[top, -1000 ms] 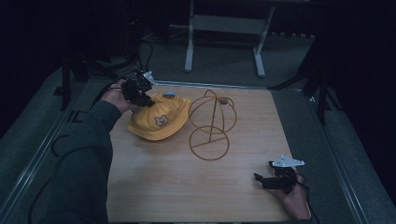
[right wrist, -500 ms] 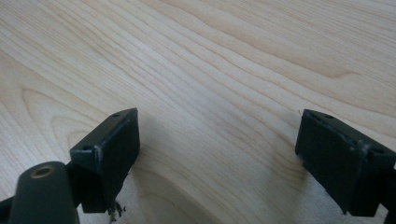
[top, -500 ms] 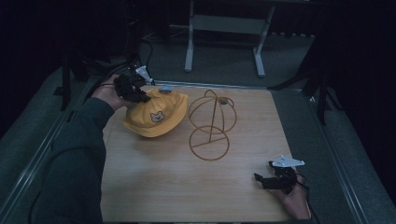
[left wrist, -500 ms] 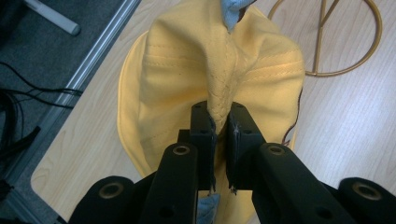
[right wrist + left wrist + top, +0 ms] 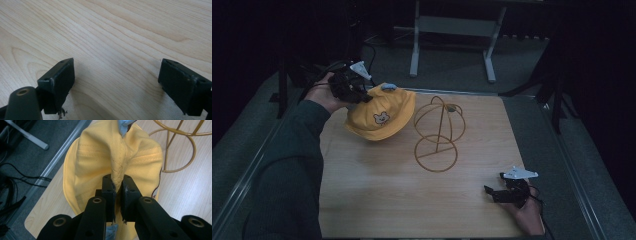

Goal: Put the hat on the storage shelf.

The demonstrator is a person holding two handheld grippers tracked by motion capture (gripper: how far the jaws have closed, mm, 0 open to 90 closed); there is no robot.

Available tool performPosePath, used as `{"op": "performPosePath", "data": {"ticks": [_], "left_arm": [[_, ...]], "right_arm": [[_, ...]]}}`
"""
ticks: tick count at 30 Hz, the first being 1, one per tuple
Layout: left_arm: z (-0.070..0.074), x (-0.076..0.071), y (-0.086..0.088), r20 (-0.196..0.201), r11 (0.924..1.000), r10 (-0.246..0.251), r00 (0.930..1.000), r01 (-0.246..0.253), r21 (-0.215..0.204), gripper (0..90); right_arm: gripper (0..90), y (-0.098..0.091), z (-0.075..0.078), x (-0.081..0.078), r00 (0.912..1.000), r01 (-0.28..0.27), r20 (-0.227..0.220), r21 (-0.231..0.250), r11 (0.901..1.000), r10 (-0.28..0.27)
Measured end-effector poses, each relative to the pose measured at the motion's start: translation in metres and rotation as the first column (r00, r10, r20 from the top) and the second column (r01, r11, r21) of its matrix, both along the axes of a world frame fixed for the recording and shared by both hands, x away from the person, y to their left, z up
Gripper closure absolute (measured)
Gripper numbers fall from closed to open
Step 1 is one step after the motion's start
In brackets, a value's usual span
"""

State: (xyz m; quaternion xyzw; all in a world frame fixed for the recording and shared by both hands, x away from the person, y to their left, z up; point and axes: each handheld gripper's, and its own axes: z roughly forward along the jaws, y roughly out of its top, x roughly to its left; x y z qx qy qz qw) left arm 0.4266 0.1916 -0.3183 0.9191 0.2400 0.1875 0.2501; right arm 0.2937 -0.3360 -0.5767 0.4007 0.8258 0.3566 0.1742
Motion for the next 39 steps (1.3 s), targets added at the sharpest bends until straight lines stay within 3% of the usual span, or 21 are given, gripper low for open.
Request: {"op": "performPosePath", "data": {"ticks": [3,20,39], "left_arm": [[0.002,-0.001,0.002,0.008,0.9999,0.005,1.0,-0.005,0.009,82.6],[0.019,-0.01,0.005,0.034,0.9989,-0.02,0.9992,0.021,-0.041,82.5],[0.036,-0.02,0.004,0.041,0.9938,-0.081,0.9959,0.084,-0.072,82.5]], "right_arm": [[13.7,0.0,0.0,0.0,1.0,0.0,0.0,0.0,1.0,0.0],[13.7,0.0,0.0,0.0,1.0,0.001,-0.001,0.0,1.0,-0.001],[13.7,0.0,0.0,0.0,1.0,0.001,-0.002,0.0,1.0,-0.001]]}}
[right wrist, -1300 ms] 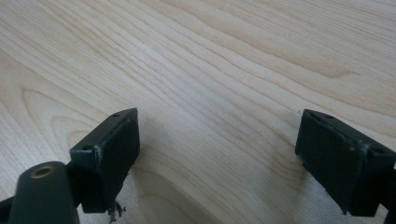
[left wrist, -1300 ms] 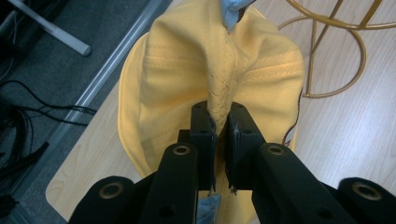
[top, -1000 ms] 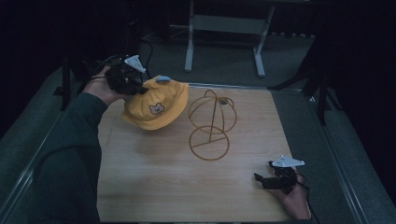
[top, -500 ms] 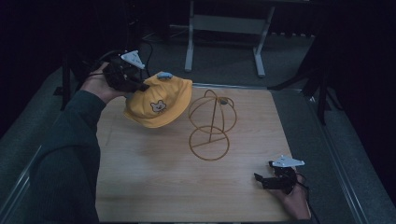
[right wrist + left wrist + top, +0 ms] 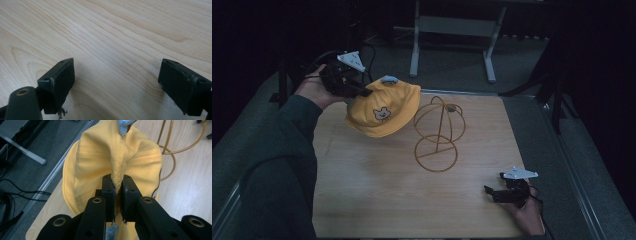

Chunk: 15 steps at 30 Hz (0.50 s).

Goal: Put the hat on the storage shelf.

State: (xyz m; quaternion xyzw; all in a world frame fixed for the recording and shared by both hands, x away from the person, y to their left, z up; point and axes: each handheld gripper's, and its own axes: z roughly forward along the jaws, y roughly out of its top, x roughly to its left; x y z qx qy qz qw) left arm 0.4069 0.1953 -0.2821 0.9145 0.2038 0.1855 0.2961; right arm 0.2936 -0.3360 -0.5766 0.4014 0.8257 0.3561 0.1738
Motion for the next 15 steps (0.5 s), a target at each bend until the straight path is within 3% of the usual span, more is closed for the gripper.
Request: {"op": "performPosePath", "data": {"ticks": [11,15], "left_arm": [[0.007,-0.004,0.001,-0.004,0.9992,-0.033,0.9994,0.033,-0.022,82.6],[0.012,-0.007,-0.001,-0.015,0.9972,-0.066,0.9977,0.065,-0.035,82.5]], "right_arm": [[13.7,0.0,0.0,0.0,1.0,0.0,0.0,0.0,1.0,0.0],[13.7,0.0,0.0,0.0,1.0,0.0,0.0,0.0,1.0,0.0]]}}
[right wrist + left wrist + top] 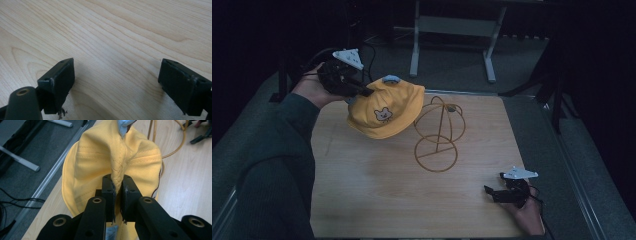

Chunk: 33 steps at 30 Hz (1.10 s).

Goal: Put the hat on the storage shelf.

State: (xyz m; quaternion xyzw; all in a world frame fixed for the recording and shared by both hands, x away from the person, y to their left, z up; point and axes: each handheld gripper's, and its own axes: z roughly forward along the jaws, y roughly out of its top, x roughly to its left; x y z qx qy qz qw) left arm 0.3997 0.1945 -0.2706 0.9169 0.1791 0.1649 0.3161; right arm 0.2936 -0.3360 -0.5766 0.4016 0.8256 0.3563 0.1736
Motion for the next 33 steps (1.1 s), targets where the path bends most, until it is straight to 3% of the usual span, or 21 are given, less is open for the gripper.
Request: {"op": "performPosePath", "data": {"ticks": [13,22,25,33], "left_arm": [[0.007,-0.003,-0.002,-0.014,0.9992,-0.036,0.9993,0.036,-0.016,82.5],[0.015,-0.008,0.001,0.006,0.9977,-0.048,0.9988,0.049,-0.048,82.4],[0.016,-0.008,-0.003,0.01,0.9961,-0.059,0.9982,0.059,-0.065,82.4],[0.019,-0.004,-0.021,0.017,0.9951,-0.076,0.997,0.077,-0.062,81.8]], "right_arm": [[13.7,0.0,0.0,0.0,1.0,-0.001,0.0,-0.001,1.0,0.001],[13.7,0.0,0.0,0.0,1.0,-0.001,-0.001,0.0,1.0,0.001],[13.7,0.0,0.0,0.0,1.0,-0.001,-0.001,0.0,1.0,0.001],[13.7,0.0,0.0,0.0,1.0,0.0,-0.002,0.0,1.0,0.0]]}}
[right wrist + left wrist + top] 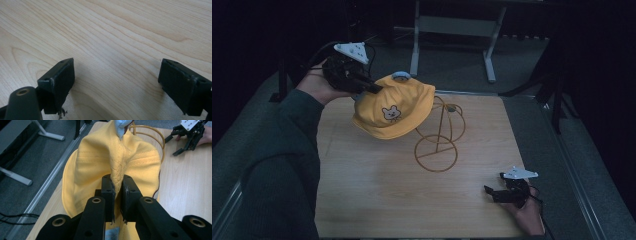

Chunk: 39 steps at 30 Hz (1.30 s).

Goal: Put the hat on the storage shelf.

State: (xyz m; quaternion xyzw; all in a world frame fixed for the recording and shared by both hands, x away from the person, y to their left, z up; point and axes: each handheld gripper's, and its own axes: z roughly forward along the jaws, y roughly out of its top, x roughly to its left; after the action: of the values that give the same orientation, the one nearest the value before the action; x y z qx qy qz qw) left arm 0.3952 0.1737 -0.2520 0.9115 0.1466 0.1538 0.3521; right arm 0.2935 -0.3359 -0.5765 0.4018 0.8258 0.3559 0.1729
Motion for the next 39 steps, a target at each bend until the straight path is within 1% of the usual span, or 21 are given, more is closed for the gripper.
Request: {"op": "performPosePath", "data": {"ticks": [2,6,11,18,21,27,39], "left_arm": [[0.0,0.001,-0.004,0.002,1.0,-0.005,1.0,0.005,0.002,81.8],[0.002,0.003,-0.014,0.006,0.9998,-0.013,0.9999,0.013,-0.013,81.5],[0.004,0.004,-0.025,0.016,0.9996,-0.02,0.9997,0.02,-0.018,81.5],[0.005,0.005,-0.033,0.018,0.9994,-0.03,0.9994,0.03,-0.017,81.5],[0.006,0.006,-0.036,0.017,0.9994,-0.034,0.9993,0.034,-0.01,81.5],[0.006,0.007,-0.04,0.02,0.9992,-0.037,0.9991,0.037,-0.014,81.5],[0.009,0.009,-0.056,0.039,0.9988,-0.048,0.9981,0.049,-0.006,81.5]], "right_arm": [[13.7,0.0,0.0,0.0,1.0,0.0,0.0,0.0,1.0,0.0],[13.7,0.0,0.0,0.0,1.0,0.0,0.0,0.0,1.0,0.0],[13.7,0.0,0.0,0.0,1.0,-0.001,-0.001,0.0,1.0,0.001],[13.7,0.0,0.0,0.0,1.0,-0.001,-0.002,-0.001,1.0,0.001],[13.7,0.0,0.0,0.0,1.0,-0.001,-0.002,-0.001,1.0,0.001],[13.7,0.0,0.0,0.0,1.0,-0.001,-0.002,0.0,1.0,0.001],[13.7,0.0,0.0,0.0,1.0,-0.001,-0.002,0.0,1.0,0.001]]}}
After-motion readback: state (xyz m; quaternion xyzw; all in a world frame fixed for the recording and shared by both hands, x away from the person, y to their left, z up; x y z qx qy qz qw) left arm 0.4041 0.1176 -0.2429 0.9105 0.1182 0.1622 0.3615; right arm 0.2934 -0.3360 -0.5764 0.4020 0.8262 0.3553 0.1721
